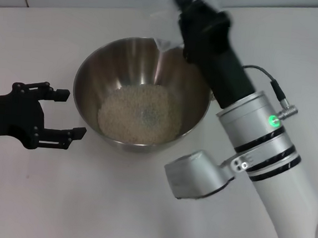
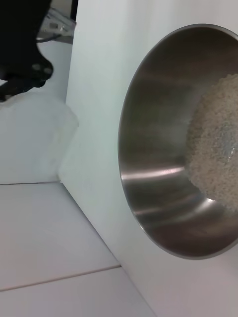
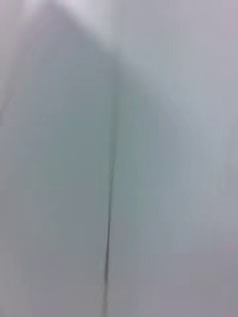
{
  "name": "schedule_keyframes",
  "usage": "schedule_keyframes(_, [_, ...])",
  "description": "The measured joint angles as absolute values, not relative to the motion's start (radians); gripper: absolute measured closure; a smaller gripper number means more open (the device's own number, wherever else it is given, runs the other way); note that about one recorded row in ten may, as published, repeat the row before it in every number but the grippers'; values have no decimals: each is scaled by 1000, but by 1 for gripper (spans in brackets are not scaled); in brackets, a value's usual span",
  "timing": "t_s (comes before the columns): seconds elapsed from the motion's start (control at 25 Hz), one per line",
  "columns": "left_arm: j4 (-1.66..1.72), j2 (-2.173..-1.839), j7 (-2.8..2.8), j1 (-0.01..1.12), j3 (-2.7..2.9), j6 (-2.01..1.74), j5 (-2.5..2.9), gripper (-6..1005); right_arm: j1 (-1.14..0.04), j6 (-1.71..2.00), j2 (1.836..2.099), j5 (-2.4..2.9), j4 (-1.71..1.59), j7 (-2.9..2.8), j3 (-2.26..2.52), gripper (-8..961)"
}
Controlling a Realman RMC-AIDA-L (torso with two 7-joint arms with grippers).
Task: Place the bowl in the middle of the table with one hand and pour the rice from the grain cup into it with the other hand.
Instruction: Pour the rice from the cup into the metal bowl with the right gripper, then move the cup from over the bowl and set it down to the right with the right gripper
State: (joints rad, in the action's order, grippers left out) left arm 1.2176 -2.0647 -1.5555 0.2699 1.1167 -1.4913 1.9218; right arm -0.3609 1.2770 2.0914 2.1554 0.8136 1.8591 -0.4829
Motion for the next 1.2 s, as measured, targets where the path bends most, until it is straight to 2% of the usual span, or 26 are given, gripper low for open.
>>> schedule_keyframes(0.24, [1221, -2065, -1554, 270, 1117, -1491, 1920, 132, -307, 1258, 2082, 1960, 904, 1405, -492, 941])
schedule_keyframes(0.4, [1222, -2066, -1554, 271, 1117, -1491, 1919, 132, -285, 1282, 2068, 1958, 857, 970, -522, 941])
schedule_keyframes(0.56, [1222, -2066, -1555, 273, 1117, -1491, 1919, 133, -281, 1322, 2069, 1959, 734, 670, -558, 942])
schedule_keyframes(0.92, [1221, -2066, -1553, 274, 1117, -1491, 1919, 132, -368, 1316, 2084, 1958, 342, 100, -573, 940])
schedule_keyframes(1.2, [1215, -2067, -1552, 282, 1122, -1491, 1919, 133, -450, 1157, 2084, 1961, 206, -41, -506, 941])
